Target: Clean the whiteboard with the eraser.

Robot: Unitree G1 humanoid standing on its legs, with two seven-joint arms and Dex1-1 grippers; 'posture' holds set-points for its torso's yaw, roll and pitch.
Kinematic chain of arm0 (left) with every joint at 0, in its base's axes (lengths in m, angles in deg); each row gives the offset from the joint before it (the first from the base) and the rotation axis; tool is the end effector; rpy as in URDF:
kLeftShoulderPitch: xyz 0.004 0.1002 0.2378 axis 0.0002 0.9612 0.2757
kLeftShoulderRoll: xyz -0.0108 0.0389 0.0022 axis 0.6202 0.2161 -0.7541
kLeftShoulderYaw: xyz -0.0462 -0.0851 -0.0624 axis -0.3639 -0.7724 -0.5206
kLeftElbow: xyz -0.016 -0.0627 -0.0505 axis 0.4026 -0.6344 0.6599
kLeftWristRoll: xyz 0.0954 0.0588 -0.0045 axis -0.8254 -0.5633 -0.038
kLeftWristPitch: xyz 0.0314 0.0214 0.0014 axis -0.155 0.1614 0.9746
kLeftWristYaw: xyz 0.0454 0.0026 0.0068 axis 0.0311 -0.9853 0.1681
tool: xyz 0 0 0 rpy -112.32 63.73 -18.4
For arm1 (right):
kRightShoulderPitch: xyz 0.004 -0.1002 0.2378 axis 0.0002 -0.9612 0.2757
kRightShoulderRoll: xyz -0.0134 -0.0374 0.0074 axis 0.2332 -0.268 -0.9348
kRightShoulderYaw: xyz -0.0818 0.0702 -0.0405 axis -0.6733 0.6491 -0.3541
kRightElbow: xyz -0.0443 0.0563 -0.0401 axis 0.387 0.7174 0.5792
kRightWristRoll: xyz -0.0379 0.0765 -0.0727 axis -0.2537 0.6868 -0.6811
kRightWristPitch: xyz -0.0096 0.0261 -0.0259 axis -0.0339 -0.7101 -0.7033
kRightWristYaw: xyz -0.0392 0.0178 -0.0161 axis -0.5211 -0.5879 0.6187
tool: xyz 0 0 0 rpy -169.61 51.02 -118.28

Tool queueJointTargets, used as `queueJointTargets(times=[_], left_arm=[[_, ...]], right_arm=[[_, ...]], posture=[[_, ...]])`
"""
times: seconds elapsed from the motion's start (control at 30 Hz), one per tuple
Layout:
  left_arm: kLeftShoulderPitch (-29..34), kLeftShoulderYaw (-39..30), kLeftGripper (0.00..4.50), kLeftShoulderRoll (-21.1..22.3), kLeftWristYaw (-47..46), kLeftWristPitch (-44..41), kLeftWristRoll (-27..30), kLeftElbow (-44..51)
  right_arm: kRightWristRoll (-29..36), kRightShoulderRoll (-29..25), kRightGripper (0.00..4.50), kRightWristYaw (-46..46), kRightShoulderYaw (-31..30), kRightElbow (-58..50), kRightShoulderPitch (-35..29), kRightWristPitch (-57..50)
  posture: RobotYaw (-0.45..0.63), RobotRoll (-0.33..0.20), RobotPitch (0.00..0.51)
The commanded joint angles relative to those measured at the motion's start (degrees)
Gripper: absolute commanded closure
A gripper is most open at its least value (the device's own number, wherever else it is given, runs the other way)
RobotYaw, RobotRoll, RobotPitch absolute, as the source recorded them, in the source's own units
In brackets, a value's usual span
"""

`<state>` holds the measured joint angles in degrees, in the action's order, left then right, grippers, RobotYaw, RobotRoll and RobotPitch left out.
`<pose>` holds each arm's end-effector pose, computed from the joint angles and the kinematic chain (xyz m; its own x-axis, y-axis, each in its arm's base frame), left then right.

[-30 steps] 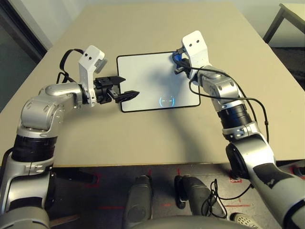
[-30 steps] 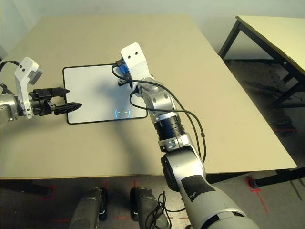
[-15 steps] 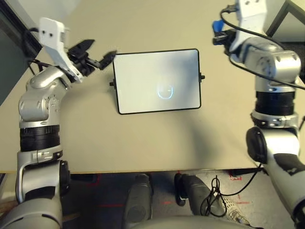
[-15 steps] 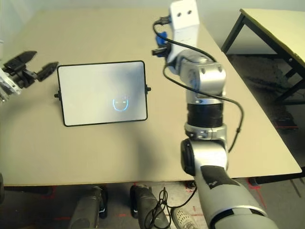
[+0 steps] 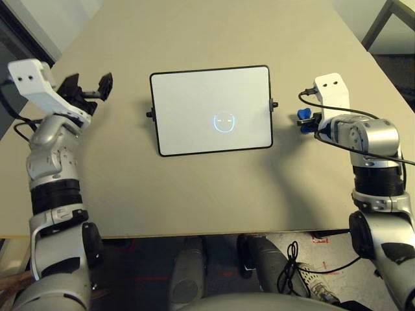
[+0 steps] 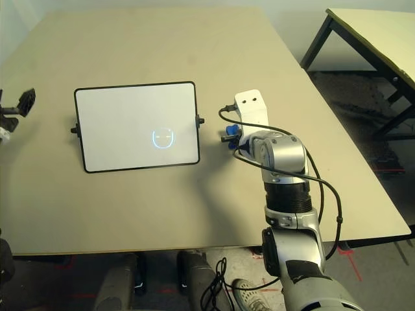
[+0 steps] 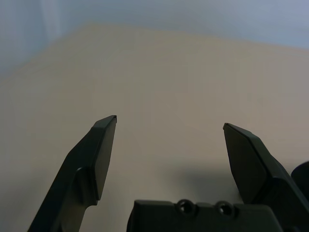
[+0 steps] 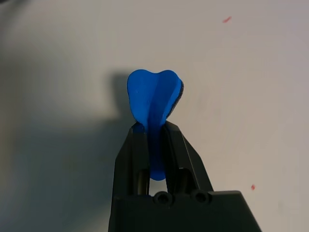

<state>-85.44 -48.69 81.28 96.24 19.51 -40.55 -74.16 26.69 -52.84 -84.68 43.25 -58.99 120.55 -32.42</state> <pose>0.2897 0.3420 0.1736 0.9806 0.0637 0.1852 -0.0576 0.9976 -0.0380 0.3118 -0.1958 0.1976 0.8387 0.0353 -0.5435 -0.1314 0.9815 -0.1391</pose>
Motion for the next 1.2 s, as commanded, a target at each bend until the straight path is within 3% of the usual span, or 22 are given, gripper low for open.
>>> queueJointTargets(times=[0.03, 0.1, 0.53, 0.7, 0.8, 0.9, 1.0, 1.2], left_arm=[[1.9, 0.3, 0.00, -0.2, -0.5, -1.6, -0.2, -0.9], [2.5, 0.6, 0.00, -0.7, -0.5, -1.8, -0.2, -0.6], [2.2, 2.7, 0.00, -1.6, -0.2, -1.9, -0.7, 0.0], [1.3, 3.6, 0.00, -2.2, -1.0, 2.6, -2.7, -1.5], [0.9, 3.7, 0.00, -3.1, -2.0, 7.0, -3.8, -2.5], [0.7, 3.5, 0.00, -4.0, -4.1, 10.2, -4.6, -3.2], [0.8, 3.4, 0.00, -4.6, -6.1, 12.0, -5.1, -3.4], [1.8, 3.6, 0.00, -4.8, -7.4, 12.1, -5.2, -3.6]], right_arm=[[1.2, 0.4, 4.21, -0.7, -0.7, 0.1, 0.2, -2.7], [1.2, 0.1, 4.21, -0.6, -0.6, 0.9, 0.4, -2.0], [1.0, -2.7, 0.01, 0.1, 5.0, 5.6, 2.0, 8.9], [1.2, -3.2, 0.01, 0.0, 10.6, 14.7, -0.1, 37.8], [1.1, -3.8, 0.01, -0.3, 14.1, 25.8, -3.2, 61.9], [1.5, -5.1, 0.01, -1.0, 16.1, 37.2, -4.3, 77.2], [1.9, -6.4, 0.01, -1.5, 17.0, 47.0, -4.5, 86.7], [3.1, -6.8, 0.01, -2.4, 17.8, 58.8, -5.5, 94.1]], posture=[[0.11, 0.000, 0.172], [0.11, 0.000, 0.170], [0.08, 0.000, 0.172], [0.06, 0.000, 0.180], [0.05, 0.000, 0.187], [0.05, 0.000, 0.194], [0.05, 0.000, 0.200], [0.06, 0.000, 0.205]])
